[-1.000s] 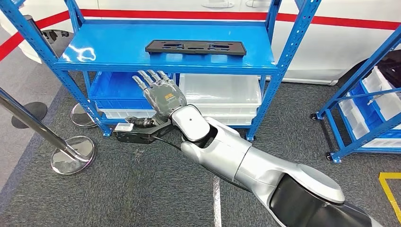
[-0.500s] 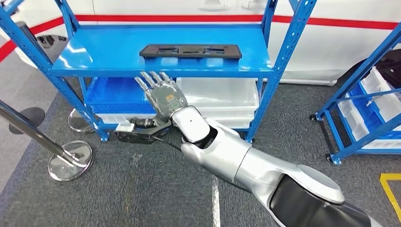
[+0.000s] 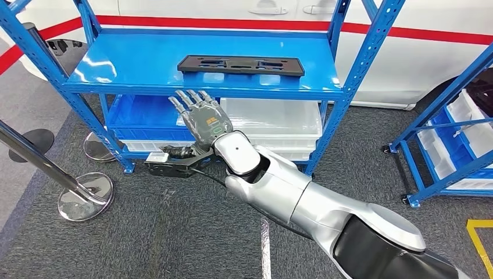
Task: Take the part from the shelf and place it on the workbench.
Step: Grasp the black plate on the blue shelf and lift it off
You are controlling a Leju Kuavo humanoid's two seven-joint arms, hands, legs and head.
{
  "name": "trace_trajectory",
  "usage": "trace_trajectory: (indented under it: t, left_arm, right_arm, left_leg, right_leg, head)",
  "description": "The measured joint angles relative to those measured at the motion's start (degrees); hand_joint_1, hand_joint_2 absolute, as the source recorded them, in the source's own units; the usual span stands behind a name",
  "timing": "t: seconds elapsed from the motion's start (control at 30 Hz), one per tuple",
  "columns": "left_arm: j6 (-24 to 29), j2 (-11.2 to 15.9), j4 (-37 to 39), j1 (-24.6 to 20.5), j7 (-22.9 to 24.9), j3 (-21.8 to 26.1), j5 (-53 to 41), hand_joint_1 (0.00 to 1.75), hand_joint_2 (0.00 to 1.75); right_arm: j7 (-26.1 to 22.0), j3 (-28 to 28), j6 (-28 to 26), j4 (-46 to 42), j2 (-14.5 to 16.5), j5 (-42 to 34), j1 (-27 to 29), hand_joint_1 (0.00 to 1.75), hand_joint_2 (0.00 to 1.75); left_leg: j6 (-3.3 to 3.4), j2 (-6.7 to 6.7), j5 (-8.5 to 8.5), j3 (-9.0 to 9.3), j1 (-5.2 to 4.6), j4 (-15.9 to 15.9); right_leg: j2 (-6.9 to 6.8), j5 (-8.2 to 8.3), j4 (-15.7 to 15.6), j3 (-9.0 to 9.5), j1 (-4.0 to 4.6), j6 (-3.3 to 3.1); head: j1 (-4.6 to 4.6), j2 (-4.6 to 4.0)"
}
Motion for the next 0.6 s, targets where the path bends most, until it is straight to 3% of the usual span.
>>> trace_trajectory:
  t: [0.07, 0.13, 0.2, 0.27, 0.33, 0.4, 0.43, 0.47, 0.53, 0.6]
  left_arm:
    - [0.0, 0.0, 0.0, 0.0, 0.0, 0.0, 0.0, 0.0, 0.0]
    - [-0.3, 0.2, 0.0, 0.0, -0.1, 0.0, -0.1, 0.0, 0.0]
    - [-0.5, 0.4, 0.0, 0.0, -0.1, 0.0, -0.2, 0.0, 0.0]
    - [-0.4, 0.4, 0.0, 0.0, -0.1, 0.0, -0.2, 0.0, 0.0]
    - [-0.3, 0.5, 0.0, -0.1, -0.1, 0.0, -0.2, 0.0, 0.0]
    - [-0.2, 0.6, 0.0, 0.0, 0.0, -0.1, -0.3, 0.0, 0.0]
    - [-0.2, 0.7, 0.0, 0.1, 0.0, -0.1, -0.3, 0.0, 0.0]
    - [-0.2, 0.7, 0.0, 0.2, 0.1, -0.2, -0.4, 0.0, 0.0]
    - [-0.2, 0.7, 0.0, 0.2, 0.1, -0.2, -0.4, 0.0, 0.0]
    - [-0.2, 0.8, 0.0, 0.1, 0.1, -0.4, -0.5, 0.0, 0.0]
  right_arm:
    - [0.0, 0.0, 0.2, 0.0, -0.1, 0.0, 0.2, 0.0, 0.0]
    - [0.0, 0.0, 0.4, 0.0, -0.3, 0.1, 0.2, 0.0, 0.0]
    - [0.0, 0.0, 0.5, 0.0, -0.4, 0.2, 0.0, 0.0, 0.0]
    - [0.0, 0.0, 0.5, 0.0, -0.4, 0.3, -0.1, 0.0, 0.0]
    - [0.0, 0.0, 0.5, 0.0, -0.3, 0.5, -0.2, 0.0, 0.0]
    - [0.0, 0.0, 0.7, 0.0, -0.3, 0.6, 0.0, 0.0, 0.0]
    - [0.0, 0.0, 0.7, 0.0, -0.4, 0.6, 0.2, 0.0, 0.0]
    - [0.0, 0.0, 0.7, 0.0, -0.4, 0.7, 0.3, 0.0, 0.0]
    - [0.0, 0.0, 0.7, 0.0, -0.4, 0.7, 0.4, 0.0, 0.0]
    - [0.0, 0.0, 0.7, 0.0, -0.4, 0.7, 0.3, 0.0, 0.0]
  left_leg:
    - [0.05, -0.02, -0.19, 0.14, 0.02, 0.0]
    - [-0.91, -0.16, -1.15, 0.7, 0.1, 0.4]
    - [-2.3, -0.21, -2.06, 1.28, 0.24, 0.5]
    - [-2.89, -0.03, -3.05, 0.89, 0.36, 1.8]
    - [-3.14, 0.09, -5.65, -1.89, 0.37, 7.7]
    - [-3.26, 0.08, -7.78, -6.08, 0.35, 15.0]
    - [-3.23, 0.09, -7.49, -7.31, 0.35, 16.4]
    - [-3.12, 0.09, -6.11, -7.5, 0.33, 15.7]
    - [-2.6, 0.1, -1.49, -5.02, 0.19, 8.7]
    - [-2.0, 0.12, 0.83, -2.14, -0.19, 2.4]
  right_leg:
    - [-0.02, -0.55, 3.3, -2.22, -0.22, 0.17]
    - [0.0, 3.48, -3.2, -0.27, -0.34, -0.04]
    - [0.11, 7.49, -11.1, 2.92, -0.37, -0.81]
    - [0.15, 7.5, -11.7, 3.57, -0.52, -1.58]
    - [0.08, 7.3, -12.0, 4.24, -0.52, -2.15]
    - [0.05, 6.96, -11.9, 4.57, -0.27, -2.6]
    - [0.1, 6.76, -11.8, 4.73, -0.16, -2.72]
    - [0.18, 6.53, -11.7, 4.93, -0.06, -2.78]
    - [0.31, 5.97, -11.6, 5.46, 0.06, -2.7]
    - [0.35, 5.49, -11.4, 5.7, 0.29, -2.34]
  head:
    - [0.05, 0.0]
    - [0.06, 0.0]
    - [0.02, 0.0]
    - [-0.17, 0.0]
    - [-0.41, 0.0]
    - [-0.48, 0.0]
    - [-0.47, 0.0]
    - [-0.49, 0.0]
    - [-0.47, 0.0]
    - [-0.45, 0.0]
